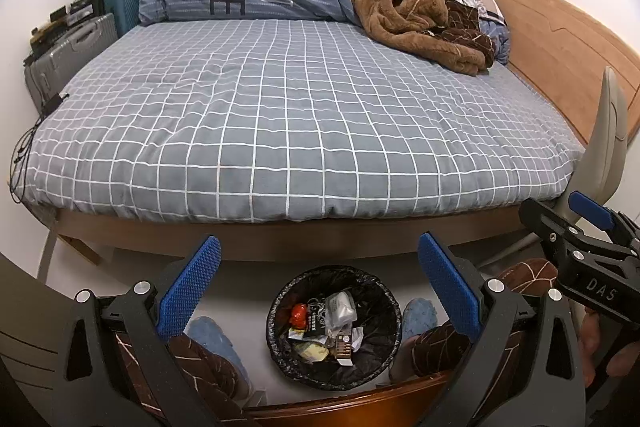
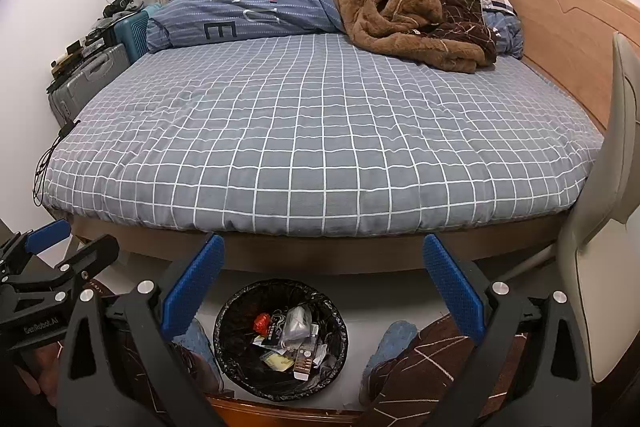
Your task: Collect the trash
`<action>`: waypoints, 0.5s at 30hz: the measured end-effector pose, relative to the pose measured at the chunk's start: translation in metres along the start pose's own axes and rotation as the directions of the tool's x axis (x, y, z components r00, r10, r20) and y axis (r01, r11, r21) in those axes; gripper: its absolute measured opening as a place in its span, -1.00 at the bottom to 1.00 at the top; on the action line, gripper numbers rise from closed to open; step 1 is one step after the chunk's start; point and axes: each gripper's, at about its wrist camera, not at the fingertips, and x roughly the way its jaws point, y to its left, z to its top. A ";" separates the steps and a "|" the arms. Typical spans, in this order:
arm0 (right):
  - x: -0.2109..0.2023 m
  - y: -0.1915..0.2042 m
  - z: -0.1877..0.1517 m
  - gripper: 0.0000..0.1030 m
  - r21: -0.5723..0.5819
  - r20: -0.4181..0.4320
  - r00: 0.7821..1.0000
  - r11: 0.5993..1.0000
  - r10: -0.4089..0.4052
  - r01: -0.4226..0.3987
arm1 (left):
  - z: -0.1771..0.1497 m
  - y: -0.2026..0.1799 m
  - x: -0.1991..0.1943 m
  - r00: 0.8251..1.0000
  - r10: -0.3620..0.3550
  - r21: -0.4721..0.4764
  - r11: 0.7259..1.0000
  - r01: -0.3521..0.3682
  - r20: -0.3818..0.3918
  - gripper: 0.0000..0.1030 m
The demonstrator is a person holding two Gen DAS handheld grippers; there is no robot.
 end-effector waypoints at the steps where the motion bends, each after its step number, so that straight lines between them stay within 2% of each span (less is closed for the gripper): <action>1: 0.000 0.000 0.000 0.85 0.000 0.000 1.000 1.000 -0.001 0.001 | 0.000 0.000 0.000 1.000 0.000 0.000 1.000 0.000 -0.001 0.89; 15: 0.003 0.001 -0.001 0.85 0.002 -0.005 1.000 1.000 0.002 -0.002 | 0.003 -0.001 0.002 0.999 0.038 0.018 0.999 -0.038 -0.005 0.89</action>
